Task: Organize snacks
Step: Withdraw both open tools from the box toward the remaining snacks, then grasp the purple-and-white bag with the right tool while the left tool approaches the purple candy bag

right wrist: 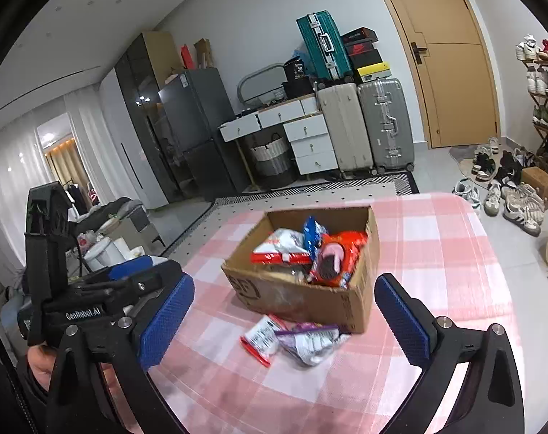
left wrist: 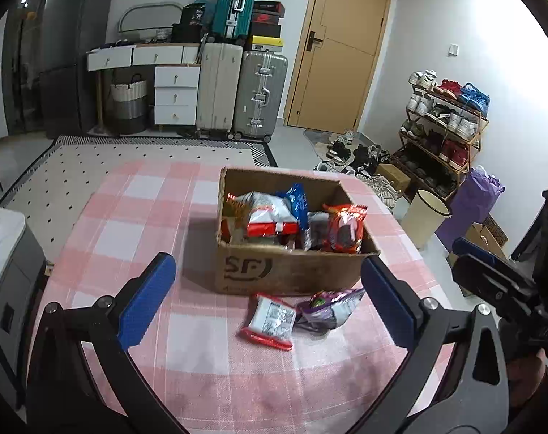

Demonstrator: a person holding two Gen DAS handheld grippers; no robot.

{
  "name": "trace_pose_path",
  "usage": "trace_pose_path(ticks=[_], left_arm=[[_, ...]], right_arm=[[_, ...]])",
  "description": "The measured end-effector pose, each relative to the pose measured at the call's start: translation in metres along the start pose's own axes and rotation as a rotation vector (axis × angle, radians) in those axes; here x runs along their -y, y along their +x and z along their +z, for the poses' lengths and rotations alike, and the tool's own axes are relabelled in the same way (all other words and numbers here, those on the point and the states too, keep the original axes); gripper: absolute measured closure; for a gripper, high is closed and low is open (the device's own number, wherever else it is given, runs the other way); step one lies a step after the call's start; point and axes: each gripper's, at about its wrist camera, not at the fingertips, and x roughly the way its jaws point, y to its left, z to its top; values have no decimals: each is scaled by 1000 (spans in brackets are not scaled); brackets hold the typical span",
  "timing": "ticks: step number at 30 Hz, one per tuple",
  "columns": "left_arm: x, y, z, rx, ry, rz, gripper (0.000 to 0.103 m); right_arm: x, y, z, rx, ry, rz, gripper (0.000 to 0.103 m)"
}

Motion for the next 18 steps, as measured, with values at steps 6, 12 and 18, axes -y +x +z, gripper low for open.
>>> trace_pose_path(ticks=[6,12,18], left_arm=[[-10,8,-18,-12,-31,11,1],[-17,13,-38,-16,-39,23,1],[-23,23,-55,-44,-45,19,1]], right_arm=[[8,14,-28,-50,31,0,1],[21,34,-56,-105,89,1,1],[33,60,-75,-165,120,7,1]])
